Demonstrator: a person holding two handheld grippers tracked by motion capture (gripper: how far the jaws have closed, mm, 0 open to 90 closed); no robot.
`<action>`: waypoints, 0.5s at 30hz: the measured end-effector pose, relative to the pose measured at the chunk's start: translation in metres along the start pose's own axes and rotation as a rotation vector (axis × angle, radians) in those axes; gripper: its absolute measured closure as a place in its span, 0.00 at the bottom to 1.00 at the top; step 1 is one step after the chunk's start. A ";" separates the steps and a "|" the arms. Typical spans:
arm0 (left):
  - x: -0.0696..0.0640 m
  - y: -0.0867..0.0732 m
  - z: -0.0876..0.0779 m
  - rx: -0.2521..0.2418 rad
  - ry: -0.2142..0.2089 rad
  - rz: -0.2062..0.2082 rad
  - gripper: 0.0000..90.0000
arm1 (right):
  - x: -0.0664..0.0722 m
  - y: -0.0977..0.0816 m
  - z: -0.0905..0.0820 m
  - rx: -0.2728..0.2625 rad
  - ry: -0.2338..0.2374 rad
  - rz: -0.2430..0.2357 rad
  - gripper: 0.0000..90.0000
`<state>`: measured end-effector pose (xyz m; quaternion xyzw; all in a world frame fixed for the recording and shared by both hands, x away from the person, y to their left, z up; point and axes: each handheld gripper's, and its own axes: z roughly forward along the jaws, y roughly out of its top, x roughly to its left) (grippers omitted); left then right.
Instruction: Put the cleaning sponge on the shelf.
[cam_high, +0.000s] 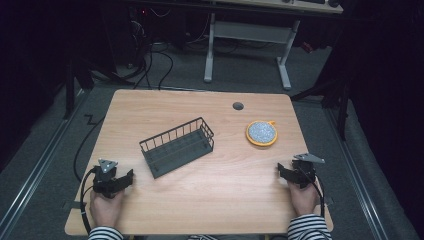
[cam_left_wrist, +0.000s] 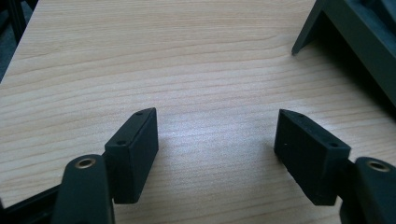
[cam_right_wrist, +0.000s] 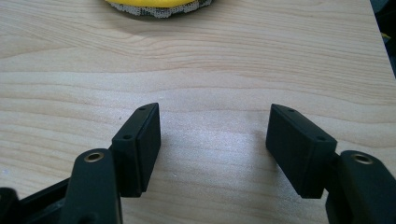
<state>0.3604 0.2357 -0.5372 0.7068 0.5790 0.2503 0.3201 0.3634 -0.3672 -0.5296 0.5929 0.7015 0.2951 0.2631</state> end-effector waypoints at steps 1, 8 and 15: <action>0.000 0.000 0.000 0.001 0.000 0.001 0.34 | 0.000 0.000 0.000 0.000 0.000 0.000 0.40; -0.002 0.000 0.000 0.000 -0.002 -0.003 0.33 | 0.000 0.000 0.000 0.000 0.001 0.000 0.39; -0.006 0.000 -0.005 0.008 -0.048 -0.034 0.34 | 0.000 0.000 0.000 0.001 0.003 -0.003 0.39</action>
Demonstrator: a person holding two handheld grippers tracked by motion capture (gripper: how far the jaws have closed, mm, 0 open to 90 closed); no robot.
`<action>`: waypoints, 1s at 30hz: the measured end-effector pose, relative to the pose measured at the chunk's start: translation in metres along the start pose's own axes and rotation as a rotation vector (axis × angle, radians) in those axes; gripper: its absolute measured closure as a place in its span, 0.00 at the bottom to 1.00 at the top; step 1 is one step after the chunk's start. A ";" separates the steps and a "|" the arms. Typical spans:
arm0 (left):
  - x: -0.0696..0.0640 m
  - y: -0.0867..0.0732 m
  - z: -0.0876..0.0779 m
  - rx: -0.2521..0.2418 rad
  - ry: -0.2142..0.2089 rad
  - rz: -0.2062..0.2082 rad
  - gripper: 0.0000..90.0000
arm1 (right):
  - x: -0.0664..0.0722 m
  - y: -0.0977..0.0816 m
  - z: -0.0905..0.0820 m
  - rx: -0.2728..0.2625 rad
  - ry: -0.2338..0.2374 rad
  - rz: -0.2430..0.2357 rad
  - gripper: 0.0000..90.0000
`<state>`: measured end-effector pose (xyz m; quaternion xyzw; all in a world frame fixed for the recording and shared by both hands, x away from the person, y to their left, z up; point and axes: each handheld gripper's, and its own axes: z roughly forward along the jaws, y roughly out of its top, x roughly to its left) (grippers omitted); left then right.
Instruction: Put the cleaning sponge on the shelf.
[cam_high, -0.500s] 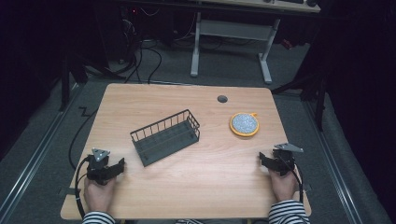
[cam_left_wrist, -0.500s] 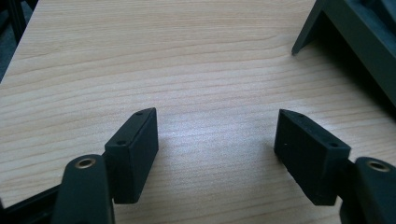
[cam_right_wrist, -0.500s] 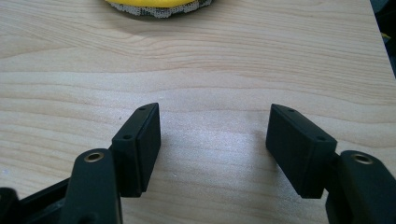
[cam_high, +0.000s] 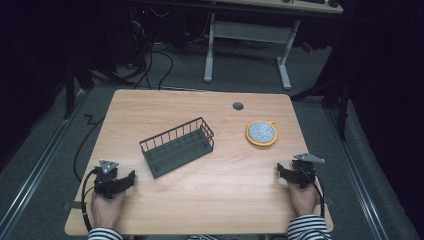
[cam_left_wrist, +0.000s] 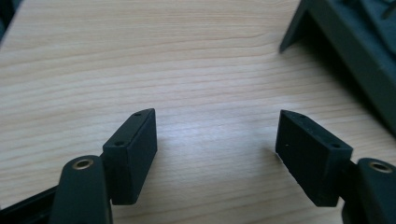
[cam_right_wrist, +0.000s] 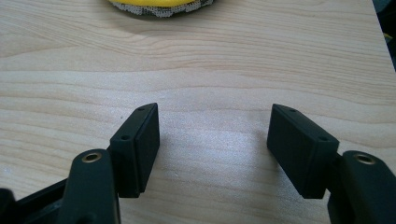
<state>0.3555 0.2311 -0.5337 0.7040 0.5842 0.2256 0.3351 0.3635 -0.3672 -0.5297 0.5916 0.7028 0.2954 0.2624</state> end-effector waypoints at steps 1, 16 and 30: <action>-0.002 0.000 -0.001 -0.003 0.000 0.004 0.34 | 0.000 0.000 0.000 0.000 0.000 0.000 0.39; -0.019 0.039 -0.054 -0.103 -0.077 -0.019 0.36 | 0.000 0.000 0.000 0.000 0.002 -0.002 0.38; -0.038 0.082 -0.050 -0.056 -0.139 0.003 0.39 | 0.001 0.000 0.000 -0.001 0.005 -0.005 0.38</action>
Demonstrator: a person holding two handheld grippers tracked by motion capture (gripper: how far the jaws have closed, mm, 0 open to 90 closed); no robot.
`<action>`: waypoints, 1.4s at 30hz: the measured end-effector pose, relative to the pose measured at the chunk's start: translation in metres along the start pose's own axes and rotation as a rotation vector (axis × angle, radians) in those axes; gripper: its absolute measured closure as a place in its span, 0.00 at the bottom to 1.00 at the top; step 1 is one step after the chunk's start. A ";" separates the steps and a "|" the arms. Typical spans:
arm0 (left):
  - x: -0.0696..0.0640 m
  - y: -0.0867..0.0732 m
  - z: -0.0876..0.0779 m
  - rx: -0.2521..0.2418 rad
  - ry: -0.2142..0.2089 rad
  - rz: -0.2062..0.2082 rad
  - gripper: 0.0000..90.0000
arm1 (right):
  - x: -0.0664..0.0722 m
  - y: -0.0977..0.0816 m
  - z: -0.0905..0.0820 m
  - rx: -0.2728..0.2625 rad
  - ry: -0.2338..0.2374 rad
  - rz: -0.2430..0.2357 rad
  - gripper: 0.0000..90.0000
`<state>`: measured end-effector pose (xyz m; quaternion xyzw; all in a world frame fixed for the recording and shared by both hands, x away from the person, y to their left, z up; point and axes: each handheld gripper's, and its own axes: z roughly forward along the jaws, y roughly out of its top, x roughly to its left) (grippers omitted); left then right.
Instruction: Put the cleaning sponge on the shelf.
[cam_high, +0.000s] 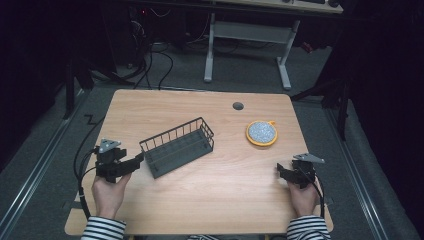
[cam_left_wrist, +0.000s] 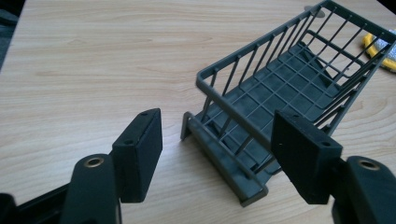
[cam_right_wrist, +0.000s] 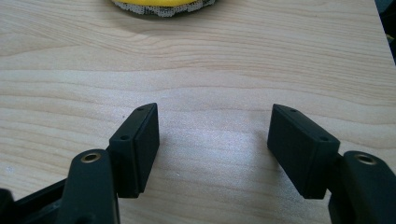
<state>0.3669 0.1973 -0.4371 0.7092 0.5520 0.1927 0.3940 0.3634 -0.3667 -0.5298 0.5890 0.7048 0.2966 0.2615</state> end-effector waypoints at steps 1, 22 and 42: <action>-0.001 0.002 0.003 0.006 0.003 0.003 0.40 | 0.000 0.000 0.000 0.000 0.000 0.000 0.38; -0.010 0.018 0.036 0.082 0.054 0.048 0.59 | 0.000 0.000 0.000 0.000 0.004 -0.004 0.38; -0.025 0.029 0.055 0.100 0.058 0.107 0.70 | 0.001 0.000 0.000 0.001 0.010 -0.008 0.38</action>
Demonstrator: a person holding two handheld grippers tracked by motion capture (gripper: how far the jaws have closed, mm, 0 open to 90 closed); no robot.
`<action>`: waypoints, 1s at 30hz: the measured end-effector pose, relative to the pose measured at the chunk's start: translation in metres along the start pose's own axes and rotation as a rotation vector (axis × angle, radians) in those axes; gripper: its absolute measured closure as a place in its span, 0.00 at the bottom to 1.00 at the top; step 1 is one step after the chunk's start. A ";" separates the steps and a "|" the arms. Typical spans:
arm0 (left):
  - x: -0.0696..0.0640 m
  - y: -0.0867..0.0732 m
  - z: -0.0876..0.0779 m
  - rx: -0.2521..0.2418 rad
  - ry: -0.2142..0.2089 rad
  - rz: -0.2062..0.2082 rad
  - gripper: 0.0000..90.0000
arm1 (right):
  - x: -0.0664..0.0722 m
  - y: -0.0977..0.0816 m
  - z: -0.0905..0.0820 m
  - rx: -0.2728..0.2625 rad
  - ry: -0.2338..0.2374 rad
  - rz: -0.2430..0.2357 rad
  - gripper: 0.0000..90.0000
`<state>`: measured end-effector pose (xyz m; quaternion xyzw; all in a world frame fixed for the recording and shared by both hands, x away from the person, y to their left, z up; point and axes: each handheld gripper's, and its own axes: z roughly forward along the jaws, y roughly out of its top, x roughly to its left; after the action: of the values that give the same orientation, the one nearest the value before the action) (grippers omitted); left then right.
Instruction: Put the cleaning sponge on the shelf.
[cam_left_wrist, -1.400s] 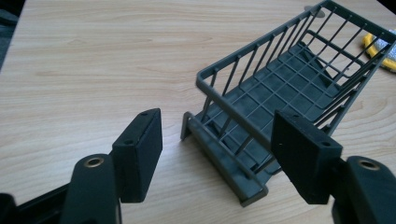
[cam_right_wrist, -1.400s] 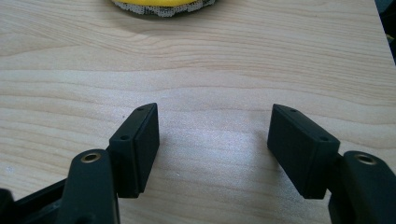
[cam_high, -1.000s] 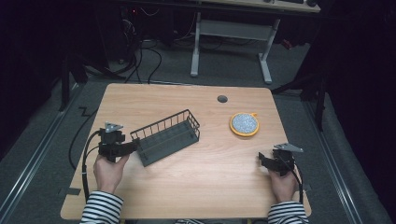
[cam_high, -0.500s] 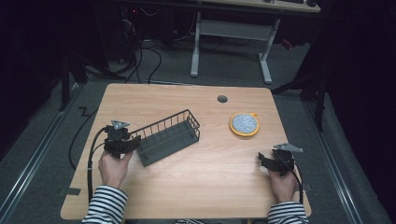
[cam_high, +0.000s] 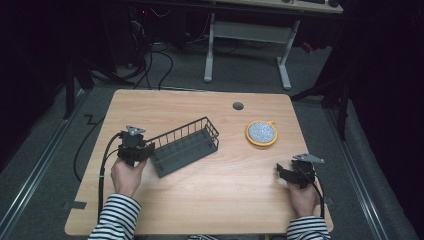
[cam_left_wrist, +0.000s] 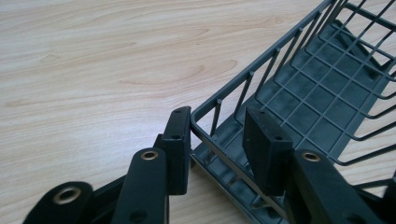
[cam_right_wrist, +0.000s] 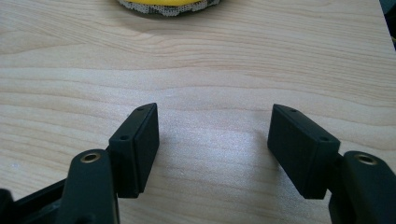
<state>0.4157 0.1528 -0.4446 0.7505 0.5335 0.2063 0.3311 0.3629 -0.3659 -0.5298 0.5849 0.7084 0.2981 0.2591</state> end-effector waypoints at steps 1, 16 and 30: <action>-0.001 0.001 0.002 -0.005 -0.008 -0.007 0.70 | 0.000 0.000 0.000 0.001 0.000 0.000 0.38; -0.018 0.015 0.018 -0.007 -0.045 0.031 0.73 | 0.000 0.000 0.000 0.000 0.002 -0.006 0.38; -0.038 0.024 0.029 -0.013 -0.091 0.083 0.74 | 0.000 0.000 0.000 0.000 0.004 -0.006 0.38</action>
<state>0.4375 0.1043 -0.4461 0.7784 0.4850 0.1889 0.3510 0.3626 -0.3657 -0.5298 0.5822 0.7108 0.2982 0.2586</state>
